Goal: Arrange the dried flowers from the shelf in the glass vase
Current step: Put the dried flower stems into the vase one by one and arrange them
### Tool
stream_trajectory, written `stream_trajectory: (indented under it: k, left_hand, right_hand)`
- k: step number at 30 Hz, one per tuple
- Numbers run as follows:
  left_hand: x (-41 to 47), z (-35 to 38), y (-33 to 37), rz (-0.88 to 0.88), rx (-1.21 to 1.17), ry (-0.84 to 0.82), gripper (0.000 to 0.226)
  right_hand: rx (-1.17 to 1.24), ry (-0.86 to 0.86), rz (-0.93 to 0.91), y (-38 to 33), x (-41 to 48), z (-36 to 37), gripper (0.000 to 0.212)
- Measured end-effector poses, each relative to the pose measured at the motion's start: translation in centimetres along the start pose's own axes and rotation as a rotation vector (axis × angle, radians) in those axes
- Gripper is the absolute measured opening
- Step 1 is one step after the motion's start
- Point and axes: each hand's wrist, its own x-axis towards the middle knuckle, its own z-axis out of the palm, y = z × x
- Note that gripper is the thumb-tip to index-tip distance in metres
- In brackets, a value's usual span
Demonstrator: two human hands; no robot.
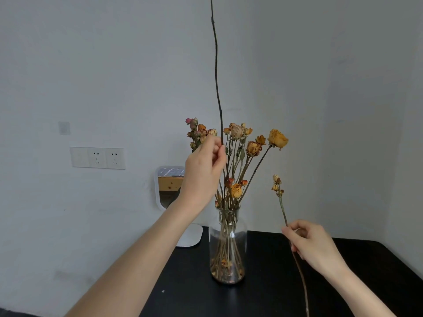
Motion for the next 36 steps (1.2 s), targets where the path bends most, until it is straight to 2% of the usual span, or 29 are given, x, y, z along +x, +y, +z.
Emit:
stream_trajectory:
  k: [9, 12, 16, 23, 28, 32, 36]
  left_hand:
    - [-0.4, 0.1, -0.3, 0.014, 0.025, -0.004, 0.008]
    - [-0.8, 0.4, -0.6, -0.010, 0.016, -0.069, 0.006]
    - [-1.8, 1.1, -0.9, -0.077, 0.014, -0.198, 0.008]
    - [-1.0, 2.0, -1.1, -0.202, -0.021, -0.220, 0.008]
    - [-0.5, 2.6, -1.6, -0.267, 0.052, -0.253, 0.009]
    - [-0.3, 3.2, -1.9, -0.359, 0.134, -0.352, 0.008]
    - [-0.2, 3.5, -1.4, -0.367, 0.089, -0.279, 0.012]
  right_hand:
    - [-0.013, -0.002, -0.003, 0.0, -0.1, 0.5, 0.014]
    - [-0.012, -0.007, -0.002, 0.1, -0.1, 0.5, 0.015]
    - [-0.009, -0.009, 0.007, 0.1, -0.1, 0.7, 0.015]
    - [-0.013, -0.015, 0.008, 0.3, 0.0, 0.7, 0.014]
    - [-0.010, -0.019, 0.018, 0.8, 0.1, 0.9, 0.014]
    - [-0.010, -0.019, 0.021, 1.0, 0.1, 1.2, 0.015]
    - [-0.015, -0.021, 0.026, 1.1, 0.1, 1.2, 0.015]
